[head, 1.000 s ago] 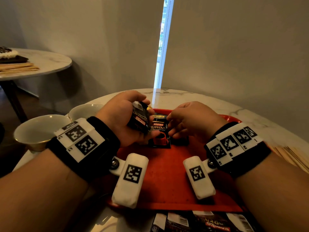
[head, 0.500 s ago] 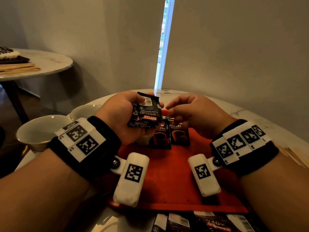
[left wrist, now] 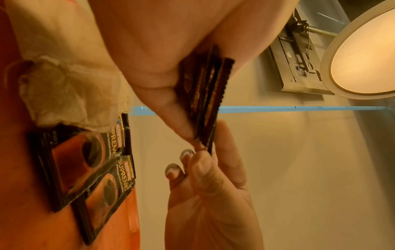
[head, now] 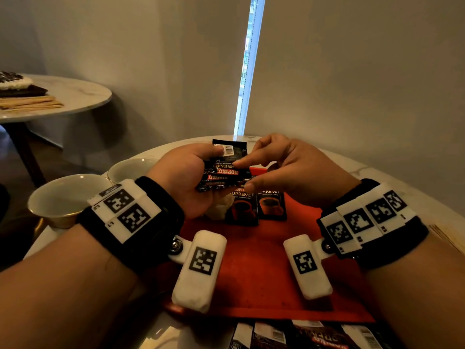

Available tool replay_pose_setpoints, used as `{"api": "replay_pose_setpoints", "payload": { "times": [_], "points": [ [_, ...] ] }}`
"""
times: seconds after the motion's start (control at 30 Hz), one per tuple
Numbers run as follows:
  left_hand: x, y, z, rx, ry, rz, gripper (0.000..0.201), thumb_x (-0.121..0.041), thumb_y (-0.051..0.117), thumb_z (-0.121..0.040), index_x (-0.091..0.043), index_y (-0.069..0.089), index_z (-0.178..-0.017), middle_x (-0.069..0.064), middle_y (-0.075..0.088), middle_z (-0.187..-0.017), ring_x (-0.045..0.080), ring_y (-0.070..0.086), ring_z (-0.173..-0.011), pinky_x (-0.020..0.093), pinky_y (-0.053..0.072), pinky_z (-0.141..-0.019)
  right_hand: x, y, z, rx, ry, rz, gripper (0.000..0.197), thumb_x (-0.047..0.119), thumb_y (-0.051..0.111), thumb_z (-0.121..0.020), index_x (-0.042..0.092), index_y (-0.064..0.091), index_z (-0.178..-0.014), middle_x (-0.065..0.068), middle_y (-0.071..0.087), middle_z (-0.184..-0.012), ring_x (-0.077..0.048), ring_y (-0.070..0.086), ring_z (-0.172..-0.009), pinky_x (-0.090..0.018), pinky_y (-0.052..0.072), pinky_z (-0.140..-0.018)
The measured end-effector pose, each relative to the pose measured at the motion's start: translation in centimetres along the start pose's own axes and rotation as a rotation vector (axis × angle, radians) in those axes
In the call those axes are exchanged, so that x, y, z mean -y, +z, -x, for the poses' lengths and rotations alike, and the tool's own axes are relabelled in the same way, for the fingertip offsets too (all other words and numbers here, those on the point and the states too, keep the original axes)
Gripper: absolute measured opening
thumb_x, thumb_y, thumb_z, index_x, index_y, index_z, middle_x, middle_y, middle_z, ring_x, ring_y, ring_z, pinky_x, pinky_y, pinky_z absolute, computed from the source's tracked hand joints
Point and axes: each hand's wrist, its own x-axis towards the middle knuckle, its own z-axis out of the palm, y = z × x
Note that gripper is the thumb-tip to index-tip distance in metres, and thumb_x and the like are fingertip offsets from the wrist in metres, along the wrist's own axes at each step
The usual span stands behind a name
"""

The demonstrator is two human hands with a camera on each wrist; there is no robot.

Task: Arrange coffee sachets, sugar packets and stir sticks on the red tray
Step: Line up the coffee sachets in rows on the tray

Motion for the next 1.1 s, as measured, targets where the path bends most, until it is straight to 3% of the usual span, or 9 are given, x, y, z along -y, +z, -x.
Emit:
{"api": "replay_pose_setpoints", "payload": {
  "times": [0.13, 0.23, 0.43, 0.5, 0.57, 0.7, 0.83, 0.93, 1.1],
  "points": [
    [0.1, 0.0, 0.0, -0.014, -0.021, -0.015, 0.023, -0.018, 0.049, -0.101, -0.004, 0.06, -0.114, 0.015, 0.073, -0.086, 0.024, 0.072, -0.066, 0.031, 0.061, -0.059, 0.0, 0.2, 0.0, -0.017, -0.018, 0.053, 0.03, 0.038, 0.082, -0.059, 0.047, 0.077, -0.087, 0.009, 0.056, -0.099, -0.003, 0.058, -0.093, -0.047, 0.054, -0.091],
    [0.1, 0.0, 0.0, -0.009, -0.046, 0.001, 0.022, -0.02, 0.048, -0.101, -0.005, 0.059, -0.114, 0.015, 0.07, -0.089, 0.022, 0.069, -0.064, 0.031, 0.059, -0.056, -0.4, 0.1, -0.1, -0.078, -0.042, 0.058, 0.024, 0.031, 0.083, -0.068, 0.044, 0.078, -0.088, 0.012, 0.058, -0.1, -0.005, 0.06, -0.098, -0.047, 0.054, -0.092],
    [0.2, 0.0, -0.2, 0.039, -0.123, -0.003, 0.028, -0.027, 0.046, -0.101, -0.008, 0.059, -0.117, 0.011, 0.063, -0.083, 0.021, 0.062, -0.07, 0.03, 0.057, -0.06, -1.2, 0.0, -0.4, -0.151, -0.084, -0.05, 0.019, 0.03, 0.086, -0.069, 0.043, 0.08, -0.082, 0.012, 0.064, -0.103, -0.014, 0.063, -0.108, -0.05, 0.054, -0.095],
    [0.2, 0.0, -0.2, 0.047, -0.157, 0.001, 0.029, -0.035, 0.048, -0.1, -0.012, 0.058, -0.114, 0.01, 0.061, -0.086, 0.022, 0.061, -0.071, 0.032, 0.057, -0.06, -1.4, -0.2, -0.5, -0.249, -0.114, -0.078, 0.017, 0.018, 0.081, -0.079, 0.034, 0.079, -0.082, 0.009, 0.068, -0.097, -0.011, 0.066, -0.096, -0.038, 0.057, -0.086],
    [0.2, -0.2, -0.4, 0.017, -0.171, 0.001, 0.029, -0.038, 0.049, -0.1, -0.014, 0.058, -0.115, 0.009, 0.062, -0.088, 0.022, 0.061, -0.072, 0.037, 0.057, -0.063, -1.5, -0.5, -0.7, -0.416, -0.114, -0.149, 0.015, 0.01, 0.073, -0.088, 0.025, 0.074, -0.085, 0.004, 0.072, -0.086, -0.011, 0.064, -0.074, -0.027, 0.053, -0.067],
    [0.3, -0.5, -0.8, 0.005, -0.185, -0.026, 0.026, -0.037, 0.049, -0.1, -0.018, 0.059, -0.115, 0.007, 0.066, -0.09, 0.021, 0.064, -0.074, 0.049, 0.056, -0.076, -3.3, -1.6, -1.3, -0.604, 0.096, -0.289, 0.01, 0.009, 0.067, -0.093, 0.017, 0.068, -0.087, -0.006, 0.069, -0.078, -0.017, 0.056, -0.062, -0.027, 0.044, -0.05],
    [0.4, -0.6, -1.0, 0.0, -0.201, -0.065, 0.026, -0.037, 0.049, -0.099, -0.019, 0.059, -0.115, 0.005, 0.067, -0.086, 0.021, 0.066, -0.072, 0.057, 0.056, -0.074, -6.3, -1.7, -1.5, -0.487, 0.372, -0.332, 0.013, 0.002, 0.064, -0.092, 0.012, 0.069, -0.084, -0.011, 0.062, -0.073, -0.014, 0.044, -0.05, -0.026, 0.034, -0.046],
    [0.4, -0.6, -1.0, -0.013, -0.198, -0.084, 0.025, -0.037, 0.05, -0.099, -0.019, 0.061, -0.114, 0.005, 0.068, -0.083, 0.021, 0.066, -0.071, 0.059, 0.057, -0.07, -7.7, -1.7, -1.2, -0.379, 0.527, -0.273, 0.008, 0.003, 0.066, -0.09, 0.008, 0.07, -0.085, -0.014, 0.064, -0.077, -0.016, 0.048, -0.052, -0.026, 0.035, -0.046],
    [0.4, -0.7, -1.1, -0.023, -0.187, -0.084, 0.026, -0.036, 0.051, -0.099, -0.017, 0.062, -0.114, 0.006, 0.068, -0.087, 0.022, 0.066, -0.075, 0.06, 0.057, -0.067, -8.0, -1.3, -1.0, -0.333, 0.59, -0.261, 0.008, 0.004, 0.067, -0.086, -0.002, 0.07, -0.092, -0.011, 0.063, -0.069, -0.014, 0.046, -0.045, -0.025, 0.034, -0.045]
  ]
}}
